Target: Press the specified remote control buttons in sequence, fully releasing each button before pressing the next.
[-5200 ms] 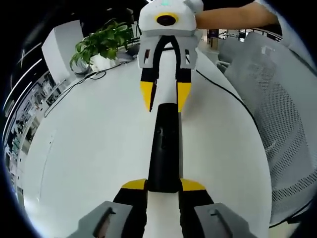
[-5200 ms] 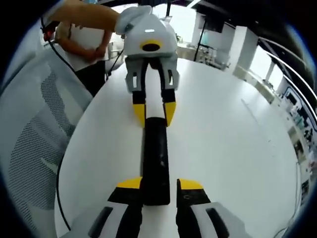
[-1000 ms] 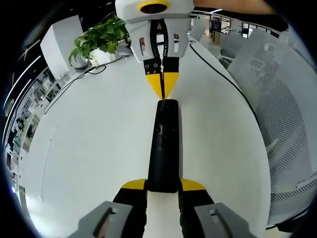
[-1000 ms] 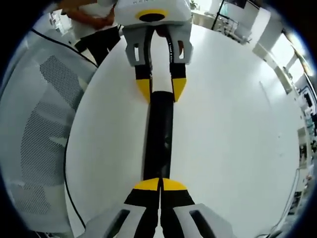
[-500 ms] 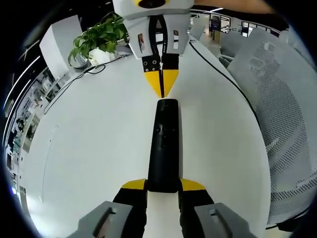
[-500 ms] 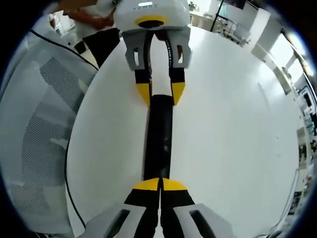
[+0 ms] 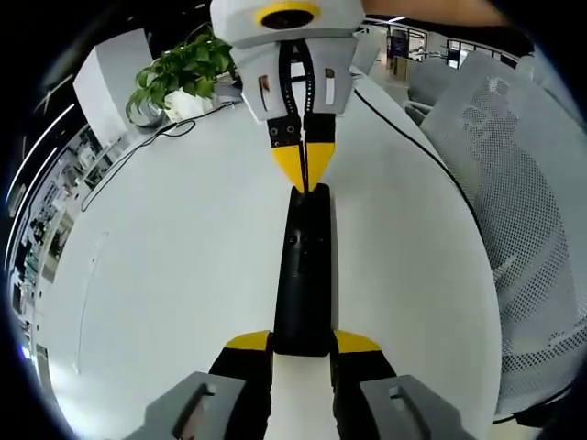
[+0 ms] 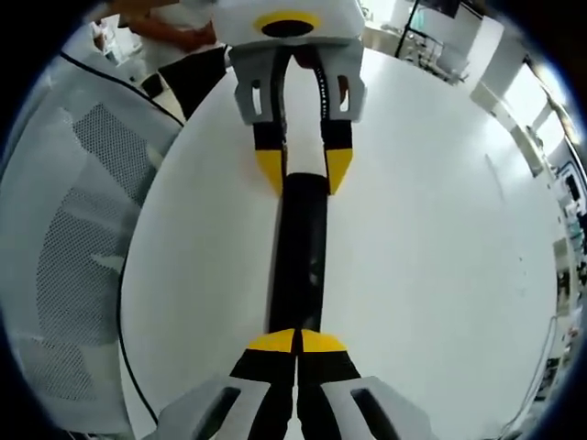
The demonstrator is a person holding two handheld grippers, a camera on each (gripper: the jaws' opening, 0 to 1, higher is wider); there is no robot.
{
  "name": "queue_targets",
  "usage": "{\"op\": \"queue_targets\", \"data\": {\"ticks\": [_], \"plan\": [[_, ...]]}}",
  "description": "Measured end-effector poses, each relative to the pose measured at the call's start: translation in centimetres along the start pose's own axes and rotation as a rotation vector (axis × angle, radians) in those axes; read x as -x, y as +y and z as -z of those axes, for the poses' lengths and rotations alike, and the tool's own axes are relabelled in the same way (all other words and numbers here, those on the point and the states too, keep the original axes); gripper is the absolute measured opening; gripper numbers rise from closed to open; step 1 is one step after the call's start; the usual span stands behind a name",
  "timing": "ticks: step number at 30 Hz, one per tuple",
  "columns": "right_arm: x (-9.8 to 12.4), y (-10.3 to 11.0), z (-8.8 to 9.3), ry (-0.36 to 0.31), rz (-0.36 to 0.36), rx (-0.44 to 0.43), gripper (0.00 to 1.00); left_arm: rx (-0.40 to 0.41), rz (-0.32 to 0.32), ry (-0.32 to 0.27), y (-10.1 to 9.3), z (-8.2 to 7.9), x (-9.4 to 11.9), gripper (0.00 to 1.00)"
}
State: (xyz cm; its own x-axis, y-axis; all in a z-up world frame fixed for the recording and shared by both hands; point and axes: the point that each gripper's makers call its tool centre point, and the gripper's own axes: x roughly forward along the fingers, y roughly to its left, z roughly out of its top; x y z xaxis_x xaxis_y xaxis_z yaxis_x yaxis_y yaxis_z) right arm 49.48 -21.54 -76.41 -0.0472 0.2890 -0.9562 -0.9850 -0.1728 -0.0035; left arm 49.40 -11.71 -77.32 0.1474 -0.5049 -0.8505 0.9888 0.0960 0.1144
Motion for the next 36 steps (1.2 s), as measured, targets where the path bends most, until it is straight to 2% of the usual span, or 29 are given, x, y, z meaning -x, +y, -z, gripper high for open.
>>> {"op": "queue_targets", "data": {"ticks": [13, 22, 30, 36], "plan": [[-0.35, -0.06, 0.11, -0.001, -0.006, -0.003, 0.0, 0.002, -0.001, -0.001, 0.03, 0.04, -0.01, 0.23], [-0.56, -0.19, 0.12, 0.04, -0.016, 0.004, 0.0, 0.012, 0.006, -0.003, 0.03, 0.03, -0.05, 0.23], [-0.45, -0.13, 0.12, 0.005, -0.011, -0.024, 0.0, 0.012, 0.007, 0.0, 0.06, 0.07, -0.06, 0.23], [-0.17, -0.12, 0.18, -0.046, -0.015, -0.046, 0.0, 0.005, 0.002, 0.003, 0.03, 0.06, -0.03, 0.23]]}}
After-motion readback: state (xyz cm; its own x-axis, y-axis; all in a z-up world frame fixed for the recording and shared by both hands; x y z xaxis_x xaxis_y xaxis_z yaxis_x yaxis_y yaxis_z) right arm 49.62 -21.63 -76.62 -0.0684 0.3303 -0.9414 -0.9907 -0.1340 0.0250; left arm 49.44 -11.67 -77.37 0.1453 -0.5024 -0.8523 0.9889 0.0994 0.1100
